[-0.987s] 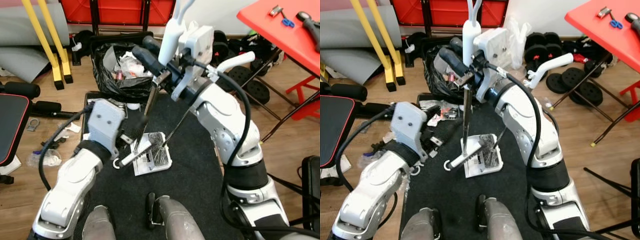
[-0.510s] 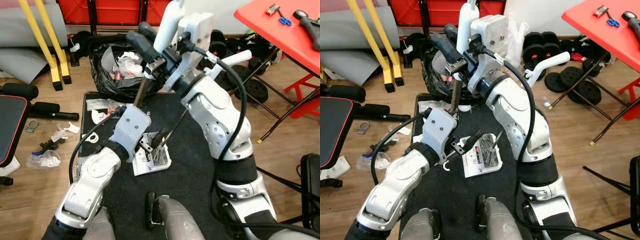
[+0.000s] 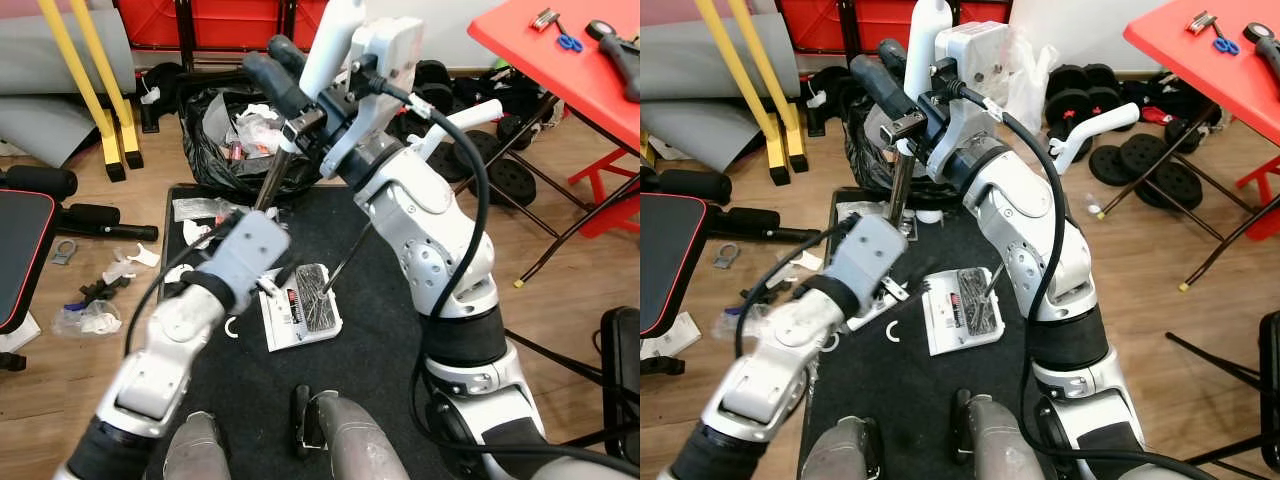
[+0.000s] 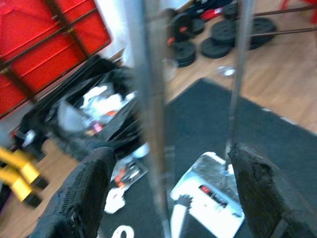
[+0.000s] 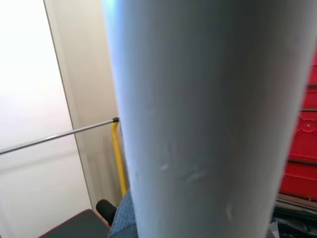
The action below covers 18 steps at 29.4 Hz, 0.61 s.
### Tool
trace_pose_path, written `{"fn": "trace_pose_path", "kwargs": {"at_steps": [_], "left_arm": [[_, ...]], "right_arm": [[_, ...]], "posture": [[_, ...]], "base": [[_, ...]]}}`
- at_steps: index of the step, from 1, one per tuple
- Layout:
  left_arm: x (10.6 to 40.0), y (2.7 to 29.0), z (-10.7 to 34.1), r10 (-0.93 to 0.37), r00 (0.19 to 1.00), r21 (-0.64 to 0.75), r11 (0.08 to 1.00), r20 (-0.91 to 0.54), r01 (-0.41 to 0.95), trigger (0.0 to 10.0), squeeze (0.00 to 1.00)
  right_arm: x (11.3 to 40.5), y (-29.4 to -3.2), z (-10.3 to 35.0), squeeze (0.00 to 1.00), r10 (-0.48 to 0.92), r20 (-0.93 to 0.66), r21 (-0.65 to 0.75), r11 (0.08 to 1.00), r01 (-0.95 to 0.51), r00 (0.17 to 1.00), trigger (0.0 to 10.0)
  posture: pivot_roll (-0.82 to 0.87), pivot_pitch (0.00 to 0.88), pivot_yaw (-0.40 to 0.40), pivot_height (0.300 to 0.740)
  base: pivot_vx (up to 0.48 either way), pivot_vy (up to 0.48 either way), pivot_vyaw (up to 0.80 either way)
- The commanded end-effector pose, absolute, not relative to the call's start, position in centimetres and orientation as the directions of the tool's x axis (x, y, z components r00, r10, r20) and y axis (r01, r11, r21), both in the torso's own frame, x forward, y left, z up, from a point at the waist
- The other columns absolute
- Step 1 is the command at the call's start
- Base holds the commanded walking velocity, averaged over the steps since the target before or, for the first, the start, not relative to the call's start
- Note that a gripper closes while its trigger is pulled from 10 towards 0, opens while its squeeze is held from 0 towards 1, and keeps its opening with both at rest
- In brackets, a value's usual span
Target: Sweep floor
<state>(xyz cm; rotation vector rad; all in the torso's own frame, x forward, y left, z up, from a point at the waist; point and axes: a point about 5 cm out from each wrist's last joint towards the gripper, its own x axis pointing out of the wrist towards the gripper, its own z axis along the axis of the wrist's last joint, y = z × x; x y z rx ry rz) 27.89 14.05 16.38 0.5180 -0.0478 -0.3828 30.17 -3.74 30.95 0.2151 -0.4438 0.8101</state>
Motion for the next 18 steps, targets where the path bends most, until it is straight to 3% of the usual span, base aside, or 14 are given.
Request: {"fn": "trace_pose_path", "kwargs": {"at_steps": [1, 9, 18], "left_arm": [[28.5, 13.9, 15.9, -0.239, 0.971, 0.477, 0.85, -0.025, 0.222, 10.0, 0.0], [28.8, 11.1, 15.5, -0.297, 0.954, 0.429, 0.859, -0.028, 0.28, 10.0, 0.0], [29.4, 9.0, 16.3, -0.303, 0.952, 0.222, 0.933, 0.054, 0.284, 10.0, 0.0]], "right_arm": [[29.7, -4.0, 32.1, 0.0, 0.634, 0.52, 0.026, 0.658, -0.752, 0.573, 10.0], [29.5, -3.9, 32.8, 0.0, 0.624, 0.543, 0.054, 0.642, -0.765, 0.562, 10.0], [29.7, -4.3, 33.4, 0.0, 0.587, 0.575, 0.104, 0.638, -0.763, 0.569, 10.0]], "posture": [[-0.13, 0.169, -0.175, 0.74], [-0.14, 0.165, -0.172, 0.74], [-0.15, 0.157, -0.169, 0.74]], "base": [[0.0, 0.0, 0.0], [0.0, 0.0, 0.0], [0.0, 0.0, 0.0]]}}
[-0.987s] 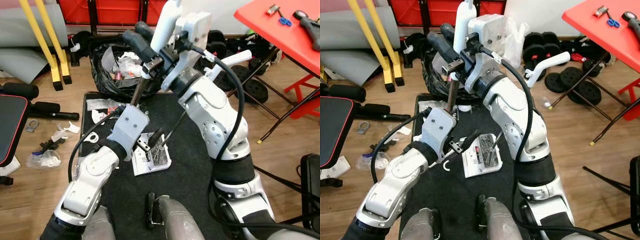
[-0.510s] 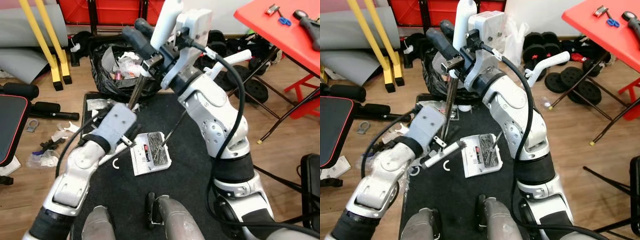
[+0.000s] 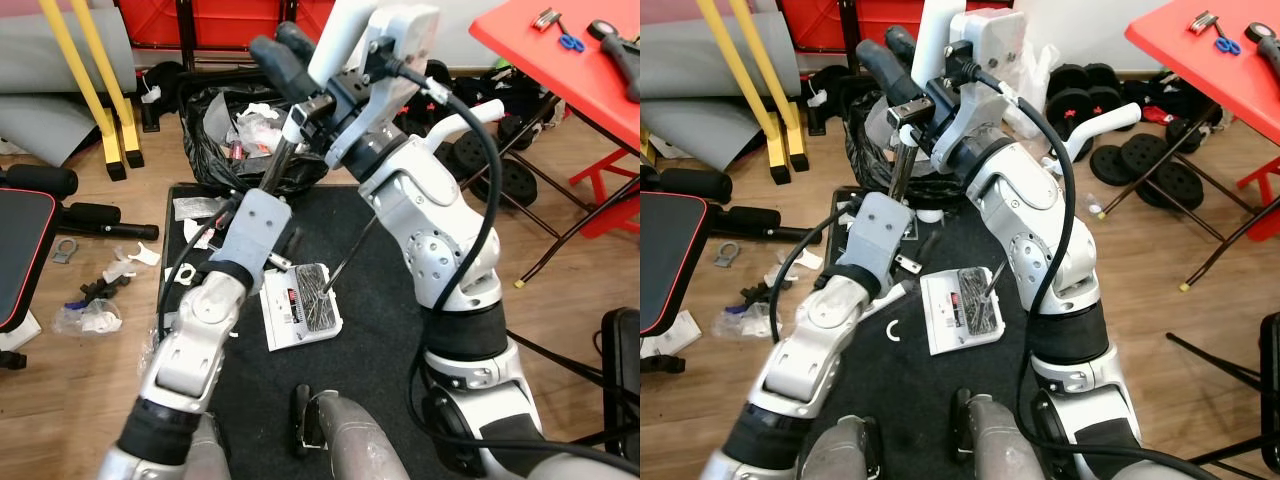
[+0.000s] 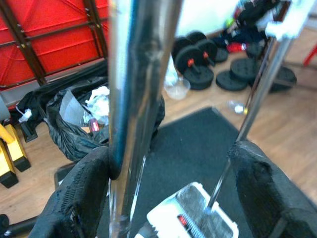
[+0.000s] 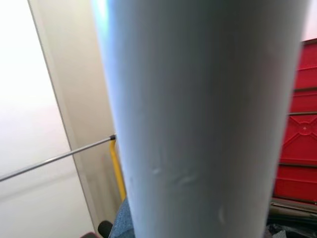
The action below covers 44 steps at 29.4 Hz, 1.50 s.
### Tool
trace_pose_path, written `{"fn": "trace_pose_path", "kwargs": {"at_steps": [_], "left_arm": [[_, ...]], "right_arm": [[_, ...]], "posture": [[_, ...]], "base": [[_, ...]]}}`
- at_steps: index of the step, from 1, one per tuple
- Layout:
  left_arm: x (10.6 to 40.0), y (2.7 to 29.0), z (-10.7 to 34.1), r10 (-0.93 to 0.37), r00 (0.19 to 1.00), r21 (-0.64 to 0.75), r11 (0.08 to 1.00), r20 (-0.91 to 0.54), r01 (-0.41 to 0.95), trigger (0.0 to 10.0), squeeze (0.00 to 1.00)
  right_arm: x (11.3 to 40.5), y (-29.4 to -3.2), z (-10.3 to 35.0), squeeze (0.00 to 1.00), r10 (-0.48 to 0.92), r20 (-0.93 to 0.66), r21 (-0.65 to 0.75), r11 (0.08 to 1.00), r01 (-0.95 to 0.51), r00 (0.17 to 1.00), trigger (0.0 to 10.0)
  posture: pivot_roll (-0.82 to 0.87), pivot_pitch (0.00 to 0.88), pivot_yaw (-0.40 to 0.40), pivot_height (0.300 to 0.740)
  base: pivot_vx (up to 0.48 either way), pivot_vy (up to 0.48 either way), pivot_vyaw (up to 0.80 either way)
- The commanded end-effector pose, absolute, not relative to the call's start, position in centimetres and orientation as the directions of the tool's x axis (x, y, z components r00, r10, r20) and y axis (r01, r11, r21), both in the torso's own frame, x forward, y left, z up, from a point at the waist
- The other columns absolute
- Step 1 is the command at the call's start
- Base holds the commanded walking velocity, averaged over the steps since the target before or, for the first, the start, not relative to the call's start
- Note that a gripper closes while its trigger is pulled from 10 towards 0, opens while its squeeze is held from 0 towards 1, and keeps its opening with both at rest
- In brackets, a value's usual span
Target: Sweep floor
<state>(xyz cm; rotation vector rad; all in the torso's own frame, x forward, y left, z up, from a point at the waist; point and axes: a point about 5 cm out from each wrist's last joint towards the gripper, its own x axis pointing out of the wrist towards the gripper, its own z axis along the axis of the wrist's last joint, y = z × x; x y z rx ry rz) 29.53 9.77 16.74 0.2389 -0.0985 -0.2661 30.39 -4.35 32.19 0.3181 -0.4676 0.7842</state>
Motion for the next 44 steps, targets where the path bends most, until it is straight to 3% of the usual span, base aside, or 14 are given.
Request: {"fn": "trace_pose_path", "kwargs": {"at_steps": [1, 2, 3, 4, 5, 28, 29, 32, 33, 39, 40, 42, 43, 44], "left_arm": [[29.3, 8.9, 16.2, -0.301, 0.951, 0.223, 0.934, 0.065, 0.28, 3.4, 0.0], [29.3, 8.9, 16.2, -0.301, 0.951, 0.223, 0.934, 0.065, 0.28, 3.4, 0.0], [29.3, 8.9, 16.2, -0.298, 0.951, 0.227, 0.934, 0.075, 0.275, 0.6, 0.0], [29.3, 8.9, 16.2, -0.298, 0.951, 0.227, 0.934, 0.075, 0.275, 0.6, 0.0], [29.3, 8.9, 16.4, -0.288, 0.952, 0.228, 0.938, 0.103, 0.259, 0.0, 0.0], [29.6, 9.3, 17.8, -0.27, 0.935, 0.239, 0.947, 0.228, 0.215, 0.0, 0.0], [29.6, 9.5, 17.9, -0.274, 0.933, 0.244, 0.945, 0.234, 0.216, 0.0, 0.0], [29.6, 9.5, 17.9, -0.274, 0.933, 0.244, 0.945, 0.234, 0.216, 0.0, 0.0], [29.7, 9.6, 17.9, -0.28, 0.931, 0.247, 0.943, 0.235, 0.222, 0.0, 0.0], [29.5, 9.4, 17.8, -0.319, 0.918, 0.259, 0.931, 0.234, 0.257, 0.0, 0.0], [29.4, 9.4, 17.8, -0.338, 0.912, 0.272, 0.923, 0.233, 0.273, 0.0, 0.0], [29.4, 9.3, 17.7, -0.35, 0.908, 0.281, 0.917, 0.232, 0.283, 0.0, 0.0], [29.4, 9.3, 17.7, -0.369, 0.901, 0.289, 0.91, 0.23, 0.298, 0.0, 0.0], [29.3, 9.2, 17.7, -0.38, 0.896, 0.294, 0.905, 0.229, 0.308, 0.0, 0.0]], "right_arm": [[29.7, -4.3, 33.4, 0.0, 0.583, 0.58, 0.111, 0.636, -0.764, 0.57, 10.0], [29.7, -4.3, 33.4, 0.0, 0.583, 0.58, 0.111, 0.636, -0.764, 0.57, 10.0], [29.7, -4.3, 33.5, 0.0, 0.58, 0.583, 0.117, 0.634, -0.765, 0.57, 10.0], [29.7, -4.3, 33.5, 0.0, 0.58, 0.583, 0.117, 0.634, -0.765, 0.57, 10.0], [29.8, -4.4, 33.7, 0.0, 0.575, 0.587, 0.127, 0.63, -0.766, 0.57, 10.0], [30.3, -4.9, 33.9, 0.0, 0.575, 0.561, 0.161, 0.629, -0.76, 0.595, 10.0], [30.0, -5.1, 34.0, 0.79, 0.593, 0.575, 0.142, 0.607, -0.782, 0.564, 10.0], [30.0, -5.1, 34.0, 0.79, 0.593, 0.575, 0.142, 0.607, -0.782, 0.564, 10.0], [29.9, -5.3, 34.0, 1.0, 0.604, 0.576, 0.127, 0.599, -0.79, 0.551, 10.0], [29.4, -6.4, 34.5, 1.0, 0.699, 0.551, -0.001, 0.546, -0.838, 0.455, 10.0], [29.2, -7.0, 34.7, 0.82, 0.749, 0.52, -0.07, 0.517, -0.853, 0.411, 10.0], [29.1, -7.4, 34.8, 0.82, 0.782, 0.493, -0.116, 0.494, -0.861, 0.382, 10.0], [29.0, -8.0, 34.8, 0.01, 0.811, 0.463, -0.15, 0.471, -0.869, 0.359, 10.0], [28.9, -8.4, 34.8, 0.01, 0.827, 0.443, -0.168, 0.456, -0.874, 0.346, 10.0]], "posture": [[-0.15, 0.157, -0.169, 0.74], [-0.15, 0.157, -0.169, 0.74], [-0.15, 0.156, -0.17, 0.74], [-0.15, 0.156, -0.17, 0.74], [-0.15, 0.156, -0.17, 0.74], [-0.16, 0.152, -0.171, 0.74], [-0.15, 0.152, -0.17, 0.74], [-0.15, 0.152, -0.17, 0.74], [-0.15, 0.151, -0.17, 0.74], [-0.15, 0.151, -0.169, 0.74], [-0.15, 0.151, -0.167, 0.74], [-0.15, 0.151, -0.167, 0.74], [-0.15, 0.15, -0.166, 0.74], [-0.15, 0.151, -0.166, 0.74]], "base": [[0.0, 0.0, 0.0], [0.0, 0.0, 0.0], [0.0, 0.0, 0.0], [0.0, 0.0, 0.0], [0.0, 0.0, 0.0], [0.0, 0.0, 0.0], [0.0, 0.0, 0.0], [0.0, 0.0, 0.0], [0.0, 0.0, 0.0], [0.0, 0.0, 0.0], [0.0, 0.0, 0.0], [0.0, 0.0, 0.0], [0.0, 0.0, 0.0], [0.0, 0.0, 0.0]]}}
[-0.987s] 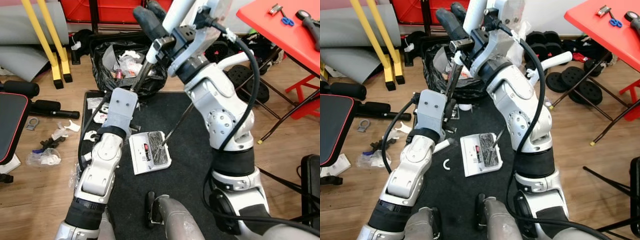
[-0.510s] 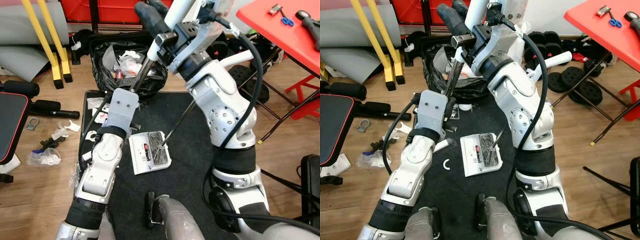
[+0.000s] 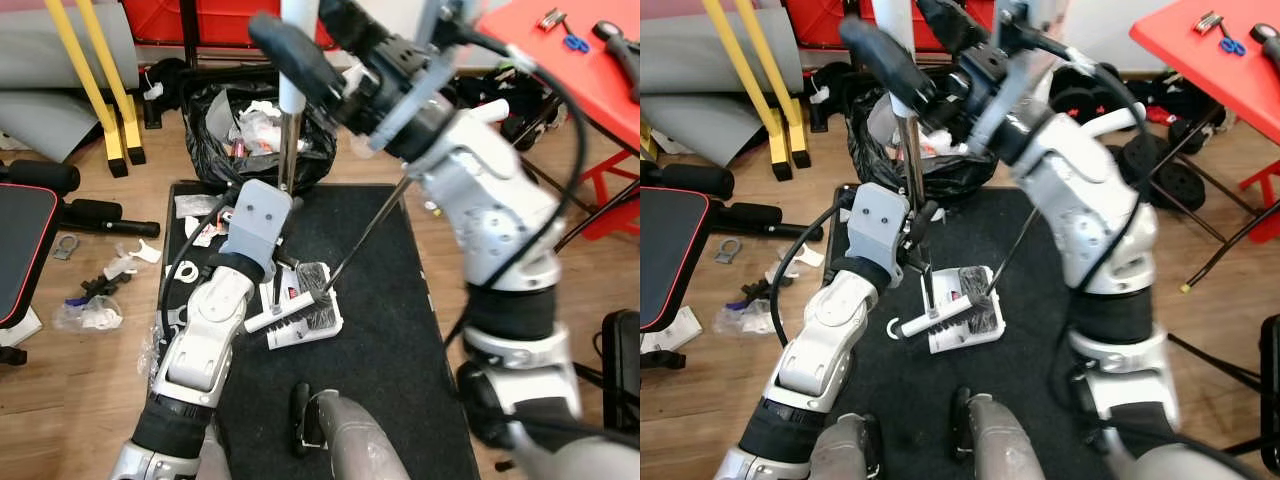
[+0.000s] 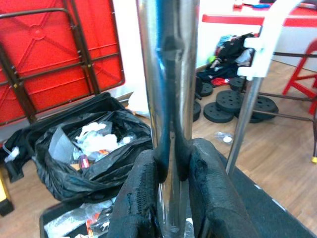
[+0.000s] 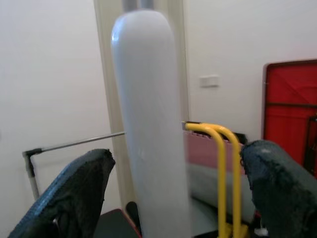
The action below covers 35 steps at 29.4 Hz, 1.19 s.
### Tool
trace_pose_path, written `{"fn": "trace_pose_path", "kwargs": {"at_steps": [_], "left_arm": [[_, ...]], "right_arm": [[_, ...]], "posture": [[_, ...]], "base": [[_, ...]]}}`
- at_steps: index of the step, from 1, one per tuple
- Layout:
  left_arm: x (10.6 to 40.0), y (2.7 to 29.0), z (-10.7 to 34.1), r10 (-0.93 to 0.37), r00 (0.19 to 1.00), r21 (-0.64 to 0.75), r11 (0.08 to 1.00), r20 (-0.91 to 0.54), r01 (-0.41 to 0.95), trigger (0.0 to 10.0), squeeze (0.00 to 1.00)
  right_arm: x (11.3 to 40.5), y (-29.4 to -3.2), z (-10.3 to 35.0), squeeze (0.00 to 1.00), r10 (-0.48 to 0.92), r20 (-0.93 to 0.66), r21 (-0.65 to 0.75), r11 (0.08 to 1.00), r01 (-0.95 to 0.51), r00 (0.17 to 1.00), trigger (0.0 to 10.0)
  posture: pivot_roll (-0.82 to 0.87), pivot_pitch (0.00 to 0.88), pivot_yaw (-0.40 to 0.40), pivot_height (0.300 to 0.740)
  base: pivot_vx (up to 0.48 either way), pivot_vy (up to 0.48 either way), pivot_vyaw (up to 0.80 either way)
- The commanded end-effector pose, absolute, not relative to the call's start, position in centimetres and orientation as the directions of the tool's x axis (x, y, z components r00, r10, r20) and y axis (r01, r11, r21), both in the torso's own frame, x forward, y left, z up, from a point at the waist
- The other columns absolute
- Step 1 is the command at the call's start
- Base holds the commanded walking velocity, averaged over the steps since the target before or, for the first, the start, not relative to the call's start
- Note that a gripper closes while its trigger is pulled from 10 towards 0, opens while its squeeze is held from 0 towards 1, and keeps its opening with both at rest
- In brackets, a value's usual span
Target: Sweep floor
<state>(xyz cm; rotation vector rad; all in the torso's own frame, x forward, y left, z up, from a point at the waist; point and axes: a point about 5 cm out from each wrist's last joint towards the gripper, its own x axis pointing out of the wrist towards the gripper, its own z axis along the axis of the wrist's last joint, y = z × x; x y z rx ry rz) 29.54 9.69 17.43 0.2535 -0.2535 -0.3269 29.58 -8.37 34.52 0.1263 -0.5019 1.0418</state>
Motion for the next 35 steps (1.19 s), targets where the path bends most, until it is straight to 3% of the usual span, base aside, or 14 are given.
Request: {"fn": "trace_pose_path", "kwargs": {"at_steps": [1, 10, 13, 14, 15, 19, 20, 21, 22, 27, 29, 30, 35], "left_arm": [[29.3, 9.1, 17.7, -0.398, 0.889, 0.302, 0.897, 0.227, 0.324, 0.0, 0.0], [29.0, 8.6, 17.5, -0.466, 0.857, 0.341, 0.86, 0.219, 0.38, 0.0, 0.0], [28.5, 7.8, 17.4, -0.559, 0.804, 0.39, 0.799, 0.202, 0.458, 0.0, 0.0], [28.5, 7.8, 17.4, -0.559, 0.804, 0.39, 0.799, 0.202, 0.458, 0.0, 0.0], [28.2, 7.6, 17.3, -0.598, 0.779, 0.41, 0.769, 0.19, 0.49, 0.7, 0.0], [27.5, 7.2, 17.4, -0.674, 0.717, 0.425, 0.71, 0.179, 0.561, 0.6, 0.0], [27.3, 7.2, 17.4, -0.69, 0.702, 0.432, 0.695, 0.176, 0.575, 2.7, 0.0], [27.2, 7.1, 17.5, -0.699, 0.693, 0.438, 0.686, 0.174, 0.582, 2.7, 0.0], [27.2, 7.1, 17.5, -0.704, 0.689, 0.442, 0.68, 0.172, 0.584, 3.8, 0.0], [26.5, 6.6, 17.3, -0.751, 0.644, 0.478, 0.624, 0.146, 0.619, 4.8, 0.0], [26.4, 6.3, 17.1, -0.757, 0.638, 0.484, 0.615, 0.14, 0.622, 4.8, 0.0], [26.4, 6.2, 17.1, -0.759, 0.636, 0.487, 0.611, 0.138, 0.624, 4.9, 0.0], [26.4, 6.3, 17.1, -0.771, 0.622, 0.494, 0.596, 0.133, 0.633, 4.9, 0.0]], "right_arm": [[28.8, -8.9, 34.9, 0.0, 0.854, 0.415, -0.191, 0.419, -0.887, 0.314, 10.0], [28.1, -10.5, 36.0, 0.0, 0.938, 0.308, -0.261, 0.244, -0.934, 0.159, 10.0], [28.2, -11.2, 36.0, 0.0, 0.978, 0.182, -0.322, 0.153, -0.934, 0.097, 10.0], [28.2, -11.2, 36.0, 0.0, 0.978, 0.182, -0.322, 0.153, -0.934, 0.097, 10.0], [28.3, -11.6, 35.9, 0.0, 0.985, 0.151, -0.328, 0.132, -0.935, 0.086, 10.0], [28.6, -12.4, 36.0, 0.0, 0.995, 0.089, -0.34, 0.079, -0.937, 0.051, 10.0], [28.6, -12.7, 36.1, 0.0, 0.996, 0.076, -0.339, 0.06, -0.939, 0.037, 10.0], [28.6, -12.8, 36.1, 0.0, 0.997, 0.068, -0.338, 0.049, -0.94, 0.027, 10.0], [28.6, -12.8, 36.2, 0.0, 0.998, 0.065, -0.337, 0.042, -0.941, 0.022, 10.0], [28.8, -12.9, 36.3, 0.0, 0.999, 0.031, -0.335, 0.002, -0.942, -0.009, 10.0], [28.6, -12.6, 36.3, 0.0, 0.999, 0.017, -0.329, -0.04, -0.943, -0.048, 9.5], [28.5, -12.5, 36.3, 0.0, 0.998, 0.011, -0.325, -0.053, -0.944, -0.059, 0.0], [28.5, -12.3, 36.2, 0.0, 0.997, -0.013, -0.314, -0.075, -0.946, -0.075, 0.0]], "posture": [[-0.15, 0.151, -0.165, 0.74], [-0.15, 0.151, -0.158, 0.74], [-0.15, 0.149, -0.159, 0.74], [-0.15, 0.149, -0.159, 0.74], [-0.15, 0.149, -0.159, 0.74], [-0.15, 0.149, -0.163, 0.74], [-0.15, 0.149, -0.165, 0.74], [-0.15, 0.149, -0.165, 0.74], [-0.15, 0.149, -0.165, 0.74], [-0.15, 0.149, -0.169, 0.74], [-0.15, 0.149, -0.169, 0.74], [-0.15, 0.149, -0.17, 0.74], [-0.15, 0.149, -0.17, 0.74]], "base": [[0.0, 0.0, 0.0], [0.0, 0.0, 0.0], [0.0, 0.0, 0.0], [0.0, 0.0, 0.0], [0.0, 0.0, 0.0], [0.0, 0.0, 0.0], [0.0, 0.0, 0.0], [0.0, 0.0, 0.0], [0.0, 0.0, 0.0], [0.0, 0.0, 0.0], [0.0, 0.0, 0.0], [0.0, 0.0, 0.0], [0.0, 0.0, 0.0]]}}
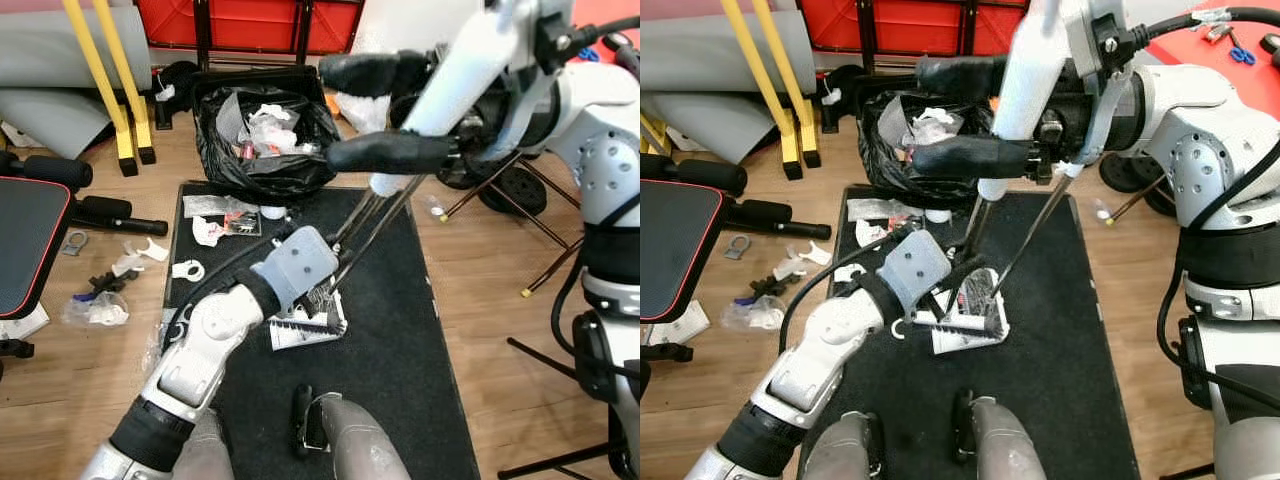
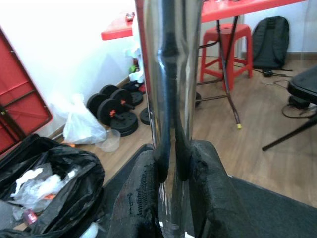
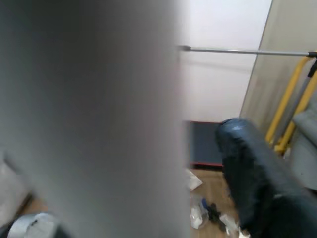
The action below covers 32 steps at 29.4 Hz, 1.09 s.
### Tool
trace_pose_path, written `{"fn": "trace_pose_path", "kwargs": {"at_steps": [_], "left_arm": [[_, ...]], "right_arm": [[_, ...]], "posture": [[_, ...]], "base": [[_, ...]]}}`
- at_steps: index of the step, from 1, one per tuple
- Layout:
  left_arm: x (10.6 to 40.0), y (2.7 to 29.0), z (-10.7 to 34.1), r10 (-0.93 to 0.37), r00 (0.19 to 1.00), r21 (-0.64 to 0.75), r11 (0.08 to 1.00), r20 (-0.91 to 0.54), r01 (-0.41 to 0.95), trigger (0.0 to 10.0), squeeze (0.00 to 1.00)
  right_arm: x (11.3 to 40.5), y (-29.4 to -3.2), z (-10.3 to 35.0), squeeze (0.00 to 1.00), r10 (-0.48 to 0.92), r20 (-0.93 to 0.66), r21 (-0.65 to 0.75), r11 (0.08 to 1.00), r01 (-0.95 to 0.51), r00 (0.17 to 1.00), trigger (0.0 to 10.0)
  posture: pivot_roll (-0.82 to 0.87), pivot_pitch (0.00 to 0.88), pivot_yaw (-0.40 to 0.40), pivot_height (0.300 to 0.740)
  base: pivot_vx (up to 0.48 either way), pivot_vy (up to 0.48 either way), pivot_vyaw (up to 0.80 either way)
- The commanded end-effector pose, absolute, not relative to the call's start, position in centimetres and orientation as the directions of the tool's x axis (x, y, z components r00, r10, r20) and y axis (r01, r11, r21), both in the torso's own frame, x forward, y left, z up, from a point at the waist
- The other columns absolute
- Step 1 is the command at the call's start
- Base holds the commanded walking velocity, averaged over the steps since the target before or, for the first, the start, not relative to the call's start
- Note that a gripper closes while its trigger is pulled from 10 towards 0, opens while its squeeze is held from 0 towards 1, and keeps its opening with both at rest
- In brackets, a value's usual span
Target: Sweep floor
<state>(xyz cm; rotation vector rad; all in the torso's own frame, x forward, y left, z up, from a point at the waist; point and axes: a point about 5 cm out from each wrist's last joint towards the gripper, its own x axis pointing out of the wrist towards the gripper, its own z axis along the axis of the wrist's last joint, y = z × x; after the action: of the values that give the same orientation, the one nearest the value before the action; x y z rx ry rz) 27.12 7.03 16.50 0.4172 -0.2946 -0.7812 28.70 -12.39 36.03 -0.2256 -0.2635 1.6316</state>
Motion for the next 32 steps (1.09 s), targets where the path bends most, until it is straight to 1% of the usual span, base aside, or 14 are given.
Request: {"fn": "trace_pose_path", "kwargs": {"at_steps": [1, 9, 14, 18, 19, 20, 22, 25, 26, 27, 28, 29, 31, 32], "left_arm": [[26.4, 6.3, 17.1, -0.771, 0.622, 0.494, 0.596, 0.133, 0.633, 4.9, 0.0], [26.7, 6.5, 17.1, -0.757, 0.638, 0.496, 0.611, 0.138, 0.618, 4.7, 0.0], [26.7, 6.5, 17.2, -0.756, 0.639, 0.496, 0.612, 0.14, 0.616, 4.7, 0.0], [26.8, 6.7, 17.1, -0.752, 0.644, 0.497, 0.616, 0.139, 0.612, 4.6, 0.0], [26.9, 6.8, 17.1, -0.745, 0.652, 0.49, 0.626, 0.144, 0.607, 4.6, 0.0], [26.9, 6.8, 17.1, -0.745, 0.652, 0.49, 0.626, 0.144, 0.607, 4.6, 0.0], [27.3, 7.1, 17.1, -0.721, 0.677, 0.478, 0.65, 0.145, 0.59, 4.8, 0.0], [27.4, 7.2, 17.0, -0.713, 0.686, 0.476, 0.658, 0.144, 0.584, 4.8, 0.0], [27.7, 7.6, 17.0, -0.68, 0.717, 0.434, 0.698, 0.154, 0.569, 10.0, 0.55], [27.7, 7.6, 17.0, -0.68, 0.717, 0.434, 0.698, 0.154, 0.569, 10.0, 0.55], [27.9, 7.9, 17.2, -0.655, 0.737, 0.376, 0.733, 0.165, 0.567, 10.0, 1.0], [27.9, 7.9, 17.2, -0.655, 0.737, 0.376, 0.733, 0.165, 0.567, 10.0, 1.0], [28.6, 9.3, 17.9, -0.58, 0.788, 0.239, 0.811, 0.204, 0.535, 10.0, 1.0], [28.6, 9.3, 17.9, -0.58, 0.788, 0.239, 0.811, 0.204, 0.535, 10.0, 1.0]], "right_arm": [[28.5, -12.3, 36.2, 0.0, 0.997, -0.013, -0.314, -0.075, -0.946, -0.075, 0.0], [28.2, -12.1, 35.9, 0.0, 1.0, -0.013, -0.33, -0.03, -0.943, -0.027, 0.0], [28.1, -12.2, 35.8, 0.0, 1.0, -0.016, -0.332, -0.02, -0.943, -0.015, 0.0], [28.0, -12.3, 35.4, 0.0, 1.0, -0.013, -0.335, 0.019, -0.942, 0.025, 0.0], [27.9, -12.4, 35.3, 0.0, 0.999, -0.002, -0.336, 0.043, -0.941, 0.046, 0.0], [27.9, -12.4, 35.3, 0.0, 0.999, -0.002, -0.336, 0.043, -0.941, 0.046, 0.0], [27.9, -12.4, 35.0, 0.0, 0.995, 0.021, -0.342, 0.095, -0.935, 0.093, 0.0], [27.9, -12.4, 34.9, 0.0, 0.994, 0.028, -0.344, 0.11, -0.932, 0.107, 0.0], [28.0, -12.3, 34.7, 0.0, 0.99, 0.038, -0.35, 0.14, -0.926, 0.135, 0.0], [28.0, -12.3, 34.7, 0.0, 0.99, 0.038, -0.35, 0.14, -0.926, 0.135, 0.0], [28.1, -12.3, 34.4, 0.0, 0.985, 0.052, -0.353, 0.171, -0.92, 0.163, 0.0], [28.1, -12.3, 34.4, 0.0, 0.985, 0.052, -0.353, 0.171, -0.92, 0.163, 0.0], [28.5, -12.4, 34.1, 0.0, 0.964, 0.107, -0.354, 0.266, -0.897, 0.244, 0.0], [28.5, -12.4, 34.1, 0.0, 0.964, 0.107, -0.354, 0.266, -0.897, 0.244, 0.0]], "posture": [[-0.15, 0.149, -0.17, 0.74], [-0.16, 0.148, -0.17, 0.74], [-0.15, 0.149, -0.169, 0.74], [-0.16, 0.147, -0.165, 0.74], [-0.16, 0.147, -0.165, 0.74], [-0.16, 0.147, -0.165, 0.74], [-0.16, 0.144, -0.164, 0.74], [-0.16, 0.144, -0.164, 0.74], [-0.17, 0.146, -0.16, 0.74], [-0.17, 0.146, -0.16, 0.74], [-0.17, 0.146, -0.16, 0.74], [-0.17, 0.146, -0.16, 0.74], [-0.17, 0.149, -0.155, 0.74], [-0.17, 0.149, -0.155, 0.74]], "base": [[0.0, 0.0, 0.0], [0.0, 0.0, 0.0], [0.0, 0.0, 0.0], [0.0, 0.0, 0.0], [0.0, 0.0, 0.0], [0.0, 0.0, 0.0], [0.0, 0.0, 0.0], [0.0, 0.0, 0.0], [0.0, 0.0, 0.0], [0.0, 0.0, 0.0], [0.0, 0.0, 0.0], [0.0, 0.0, 0.0], [0.0, 0.0, 0.0], [0.0, 0.0, 0.0]]}}
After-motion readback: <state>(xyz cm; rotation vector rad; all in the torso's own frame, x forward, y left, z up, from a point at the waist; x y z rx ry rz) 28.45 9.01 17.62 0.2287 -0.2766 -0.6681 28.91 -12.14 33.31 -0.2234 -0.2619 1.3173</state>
